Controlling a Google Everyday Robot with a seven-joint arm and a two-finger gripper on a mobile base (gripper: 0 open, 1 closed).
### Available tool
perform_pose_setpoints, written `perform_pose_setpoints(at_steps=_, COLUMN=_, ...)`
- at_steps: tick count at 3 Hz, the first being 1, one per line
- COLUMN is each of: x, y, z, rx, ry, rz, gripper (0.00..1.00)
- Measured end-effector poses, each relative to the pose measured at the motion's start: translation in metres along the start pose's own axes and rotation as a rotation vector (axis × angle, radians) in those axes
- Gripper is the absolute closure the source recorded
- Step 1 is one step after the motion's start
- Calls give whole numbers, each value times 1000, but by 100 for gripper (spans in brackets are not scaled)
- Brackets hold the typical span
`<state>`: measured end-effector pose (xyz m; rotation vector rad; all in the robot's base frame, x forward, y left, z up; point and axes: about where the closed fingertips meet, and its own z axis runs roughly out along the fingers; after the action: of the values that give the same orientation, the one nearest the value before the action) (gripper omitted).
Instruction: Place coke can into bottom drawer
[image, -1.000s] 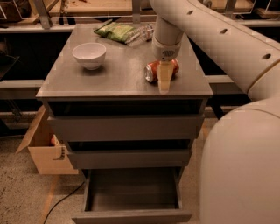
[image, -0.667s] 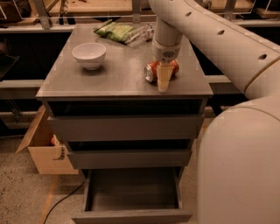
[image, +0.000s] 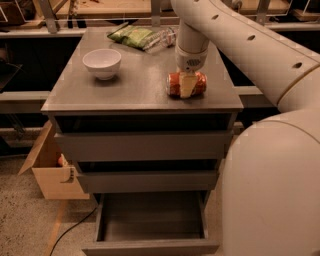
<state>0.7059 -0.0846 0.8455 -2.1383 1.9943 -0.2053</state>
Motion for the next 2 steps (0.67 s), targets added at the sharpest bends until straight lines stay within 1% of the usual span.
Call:
perform_pose_setpoints(at_steps=1, x=-3, y=11, z=-21, rx=14, ry=-49, rz=-21, gripper=95)
perform_pose_setpoints(at_steps=2, x=-5, y=46, z=-59, rx=5, ry=-136, rz=-64, gripper=100)
